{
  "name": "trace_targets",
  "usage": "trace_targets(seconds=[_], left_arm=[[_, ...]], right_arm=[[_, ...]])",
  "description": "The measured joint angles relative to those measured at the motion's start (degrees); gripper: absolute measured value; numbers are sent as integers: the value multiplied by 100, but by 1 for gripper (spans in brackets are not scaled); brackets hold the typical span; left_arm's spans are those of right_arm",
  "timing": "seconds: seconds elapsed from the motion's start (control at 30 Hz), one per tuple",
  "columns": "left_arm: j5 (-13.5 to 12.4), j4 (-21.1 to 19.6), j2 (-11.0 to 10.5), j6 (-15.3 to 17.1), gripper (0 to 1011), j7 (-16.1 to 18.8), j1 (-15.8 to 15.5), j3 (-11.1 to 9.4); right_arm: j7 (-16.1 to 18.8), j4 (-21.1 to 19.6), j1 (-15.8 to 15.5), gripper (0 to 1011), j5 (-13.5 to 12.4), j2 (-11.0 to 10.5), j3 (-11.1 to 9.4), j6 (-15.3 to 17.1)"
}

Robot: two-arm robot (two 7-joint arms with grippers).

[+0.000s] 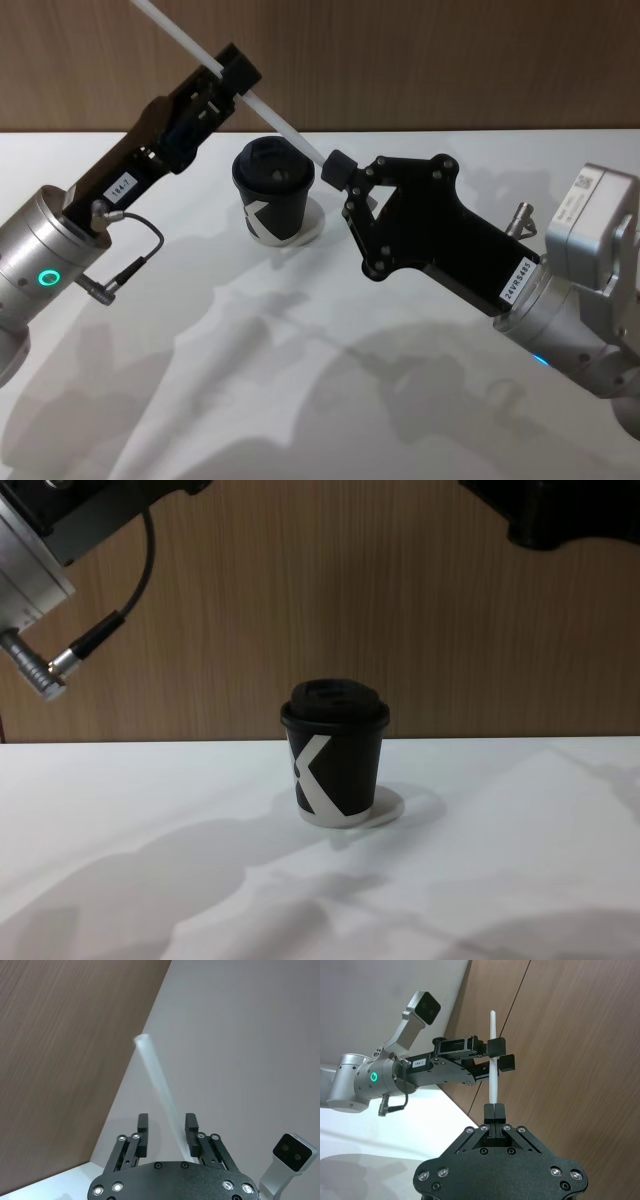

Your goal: Pick up the straw with one hand, pass it to the other hand, and insert it into the cup.

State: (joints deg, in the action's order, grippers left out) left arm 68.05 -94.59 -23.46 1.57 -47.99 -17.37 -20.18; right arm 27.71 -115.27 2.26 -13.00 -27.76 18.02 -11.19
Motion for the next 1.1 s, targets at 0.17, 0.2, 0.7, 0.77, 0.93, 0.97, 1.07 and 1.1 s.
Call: trace_targets(seconds=[0.17,0.2,0.7,0.77,0.93,0.97,1.07,1.1], left_arm=[[3,3,2,-2,301,2,-2,-4],[3,3,3,-3,281,3,-2,-4],[10,9,10,-3,85,8,-7,-14],[9,9,10,-3,74,8,-7,-13],[9,9,11,-3,38,8,-7,-14],[9,9,11,-2,35,9,-7,-14],[10,9,11,-3,19,13,-7,-11],[10,9,11,-3,14,14,-7,-12]], right_arm=[[0,0,0,1,0,0,0,0],[0,0,0,1,0,0,0,0],[-1,0,0,1,0,0,0,-1],[0,0,0,2,0,0,0,-1],[0,0,0,1,0,0,0,-1],[0,0,0,4,0,0,0,-2],[0,0,0,37,0,0,0,-2],[0,0,0,62,0,0,0,-2]])
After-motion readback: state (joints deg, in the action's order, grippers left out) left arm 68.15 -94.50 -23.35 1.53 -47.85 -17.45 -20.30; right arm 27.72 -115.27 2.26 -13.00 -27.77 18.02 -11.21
